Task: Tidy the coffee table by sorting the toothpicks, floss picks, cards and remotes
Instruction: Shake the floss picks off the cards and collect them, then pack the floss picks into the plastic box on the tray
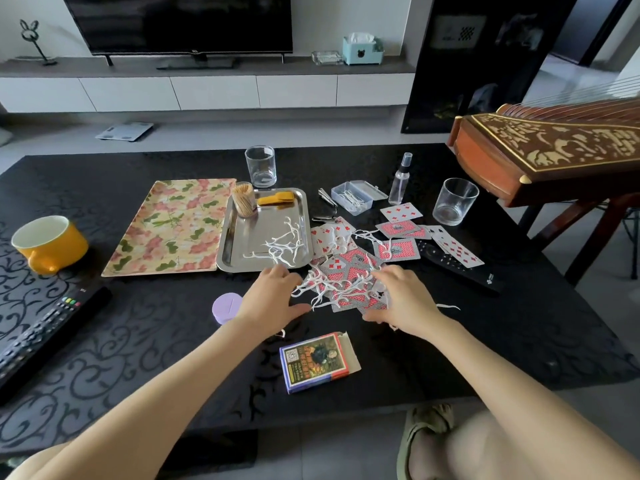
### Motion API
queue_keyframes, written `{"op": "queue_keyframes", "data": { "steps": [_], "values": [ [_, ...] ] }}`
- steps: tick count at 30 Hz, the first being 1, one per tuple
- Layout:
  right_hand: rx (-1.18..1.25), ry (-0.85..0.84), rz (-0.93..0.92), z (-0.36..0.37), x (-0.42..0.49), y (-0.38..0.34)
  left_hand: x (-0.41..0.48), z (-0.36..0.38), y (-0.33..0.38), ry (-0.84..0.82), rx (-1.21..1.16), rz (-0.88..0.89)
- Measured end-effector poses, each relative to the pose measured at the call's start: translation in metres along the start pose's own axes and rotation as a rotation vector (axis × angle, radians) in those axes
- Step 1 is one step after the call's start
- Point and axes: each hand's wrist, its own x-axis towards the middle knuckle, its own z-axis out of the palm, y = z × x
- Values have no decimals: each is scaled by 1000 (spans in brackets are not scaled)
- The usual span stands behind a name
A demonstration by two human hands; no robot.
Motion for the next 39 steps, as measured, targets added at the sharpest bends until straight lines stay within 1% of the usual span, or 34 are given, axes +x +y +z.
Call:
{"op": "queue_keyframes", "data": {
  "steps": [2, 4, 6, 8, 10, 13, 16, 21, 25, 29, 32, 35, 39],
  "values": [
    [-21, -72, -61, -2, 15, -4, 13, 2, 9, -34, 20, -6],
    [-64, -98, -160, -1, 29, -12, 24, 4, 18, -51, 41, -17],
    [-138, -100, -243, 0, 40, -20, 31, 4, 20, -14, 36, -40],
    [-209, -146, -282, -1, 50, -26, 36, 1, 13, 50, -8, -91],
    [-227, -197, -280, -4, 57, -30, 42, -5, -1, 88, -36, -156],
    [-61, -257, -247, -5, 67, -30, 54, -12, -18, 76, -61, -199],
    [46, -315, -215, -4, 71, -29, 70, -16, -17, 69, -97, -172],
    [33, -343, -209, -3, 68, -24, 104, -22, 9, 74, -97, -83],
    [38, -303, -257, -3, 66, -19, 132, -27, 26, 63, -102, -54],
    [191, -292, -180, -18, 70, -13, 152, -32, 25, 53, -196, -90],
    [275, -228, -80, -34, 83, -5, 165, -35, 16, 53, -249, -119],
    [313, -129, -63, -57, 106, 4, 185, -36, 5, 65, -284, -160],
    [425, -22, -4, -81, 148, 17, 208, -35, -2, 98, -346, -211]
  ]
}}
